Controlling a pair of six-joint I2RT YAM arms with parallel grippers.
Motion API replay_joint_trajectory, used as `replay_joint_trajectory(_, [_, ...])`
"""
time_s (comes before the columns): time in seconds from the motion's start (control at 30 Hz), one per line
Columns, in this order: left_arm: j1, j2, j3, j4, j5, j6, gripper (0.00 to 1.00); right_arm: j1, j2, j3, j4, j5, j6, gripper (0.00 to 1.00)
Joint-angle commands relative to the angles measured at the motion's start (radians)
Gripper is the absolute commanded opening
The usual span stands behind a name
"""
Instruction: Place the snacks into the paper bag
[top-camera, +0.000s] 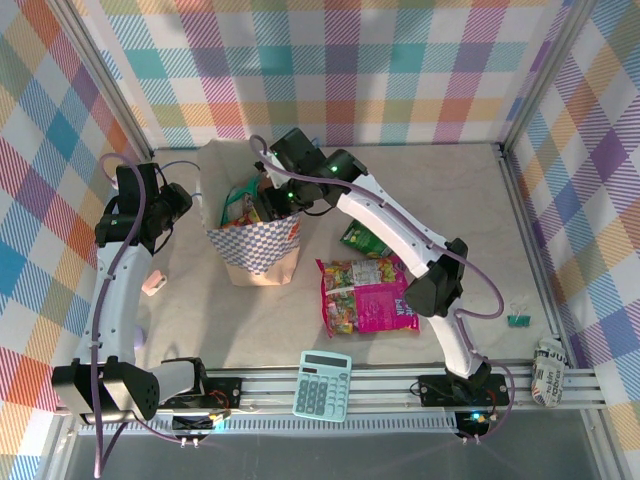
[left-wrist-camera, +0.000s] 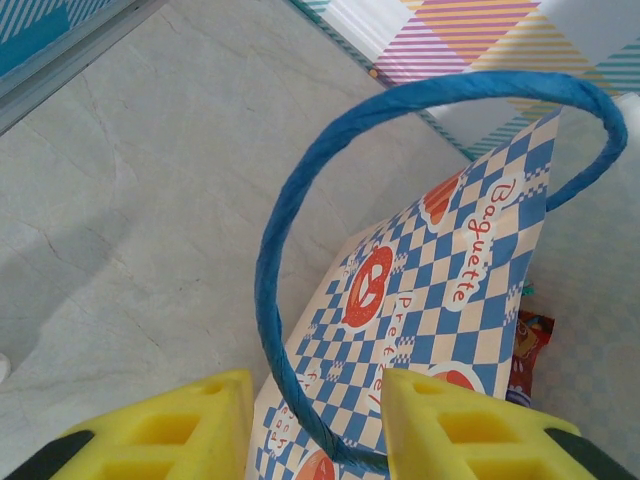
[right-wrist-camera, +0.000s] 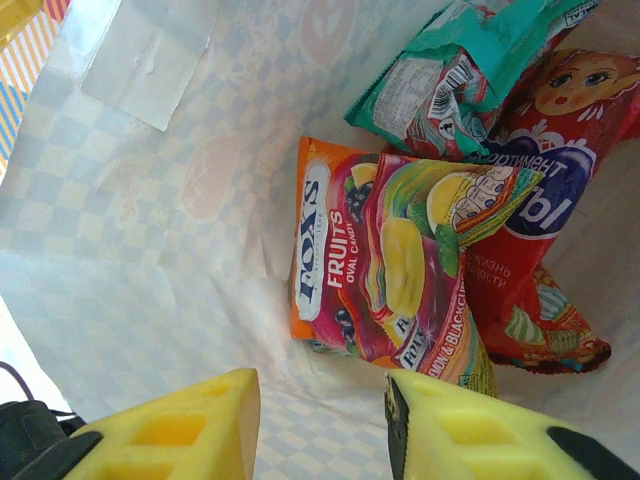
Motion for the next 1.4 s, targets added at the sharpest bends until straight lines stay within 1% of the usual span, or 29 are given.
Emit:
replay_joint_trajectory(0.0, [0.017, -0.016, -0.003, -0.005, 0.017, 0.025, 0.39, 0.007, -0.06, 0.027, -0.009, 0.01, 0.005, 0.39])
replay_joint_trajectory(0.33, [0.017, -0.017, 0.001, -0.007, 0.029, 0.024, 0.4, 0.007, -0.113, -0.008, 0.039, 0.012, -0.008, 0.38])
replay_joint_trajectory(0.63, [0.016, -0.026, 0.009, -0.014, 0.036, 0.022, 0.39, 0.008, -0.195, -0.074, 0.082, 0.023, -0.022, 0.4])
replay_joint_trajectory(0.83, [0.014, -0.027, 0.013, -0.016, 0.043, 0.015, 0.39, 0.007, -0.297, -0.205, 0.147, 0.083, -0.043, 0.44])
replay_joint_trajectory(1.0, [0.008, -0.03, 0.015, -0.019, 0.042, 0.008, 0.39, 0.006, -0.354, -0.278, 0.159, 0.149, -0.054, 0.47])
replay_joint_trajectory(1.1, [0.002, -0.031, 0.015, -0.023, 0.034, 0.008, 0.39, 0.002, -0.407, -0.362, 0.192, 0.178, -0.051, 0.5])
replay_joint_trajectory(1.3, [-0.016, -0.03, 0.028, -0.046, -0.002, 0.015, 0.39, -0.051, -0.52, -0.531, 0.242, 0.193, -0.013, 0.54])
replay_joint_trajectory(1.37, [-0.022, -0.032, 0.031, -0.052, -0.013, 0.016, 0.39, -0.088, -0.564, -0.597, 0.256, 0.188, 0.006, 0.56])
